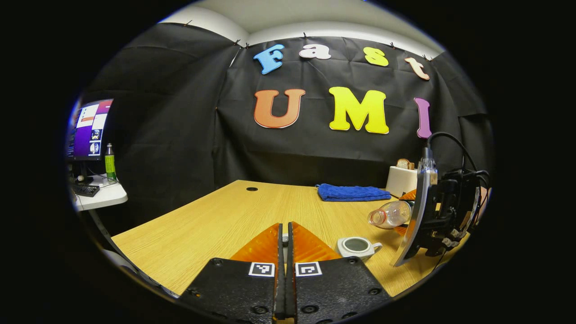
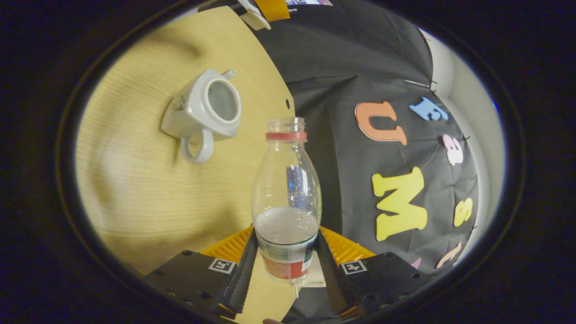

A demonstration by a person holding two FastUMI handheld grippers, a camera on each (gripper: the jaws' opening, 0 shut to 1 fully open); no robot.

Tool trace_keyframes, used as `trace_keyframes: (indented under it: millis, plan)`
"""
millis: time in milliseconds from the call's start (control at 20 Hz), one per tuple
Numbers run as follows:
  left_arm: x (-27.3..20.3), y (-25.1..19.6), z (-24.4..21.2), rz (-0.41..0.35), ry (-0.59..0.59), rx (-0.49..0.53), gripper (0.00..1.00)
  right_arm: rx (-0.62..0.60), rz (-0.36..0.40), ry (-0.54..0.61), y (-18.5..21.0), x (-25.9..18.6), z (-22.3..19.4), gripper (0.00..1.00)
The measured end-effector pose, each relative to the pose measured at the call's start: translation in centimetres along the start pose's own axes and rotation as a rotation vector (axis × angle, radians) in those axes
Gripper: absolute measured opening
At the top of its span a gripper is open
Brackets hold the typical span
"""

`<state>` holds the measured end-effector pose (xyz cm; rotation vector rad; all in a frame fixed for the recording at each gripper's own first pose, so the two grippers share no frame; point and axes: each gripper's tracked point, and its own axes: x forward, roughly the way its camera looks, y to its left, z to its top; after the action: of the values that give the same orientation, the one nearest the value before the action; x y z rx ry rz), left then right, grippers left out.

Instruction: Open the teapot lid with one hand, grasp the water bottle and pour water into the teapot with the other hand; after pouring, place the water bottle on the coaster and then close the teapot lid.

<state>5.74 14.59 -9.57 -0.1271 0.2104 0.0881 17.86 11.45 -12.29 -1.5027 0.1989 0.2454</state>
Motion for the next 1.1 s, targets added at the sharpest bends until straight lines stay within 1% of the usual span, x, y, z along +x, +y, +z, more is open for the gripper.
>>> trace_keyframes:
  millis: [150, 400, 700, 950, 1100]
  plan:
    - [0.1, 0.1, -0.3, 0.000, 0.005, -0.005, 0.03, -0.055, -0.004, 0.000, 0.3, 0.0, 0.3, 0.71]
    - [0.2, 0.3, -0.5, -0.001, 0.009, -0.002, 0.03, -0.130, -0.042, -0.020, 0.0, -0.3, 1.3, 0.70]
    - [0.2, 0.2, -0.4, -0.005, 0.007, -0.001, 0.03, -0.219, -0.089, -0.048, -0.9, -0.4, 2.4, 0.70]
    - [0.1, 0.4, -0.3, -0.005, 0.006, -0.004, 0.03, -0.298, -0.139, -0.061, -2.3, -0.4, 2.8, 0.70]
    - [0.2, 0.4, -0.5, -0.005, 0.006, -0.009, 0.03, -0.326, -0.151, -0.064, -2.6, 0.0, 2.9, 0.71]
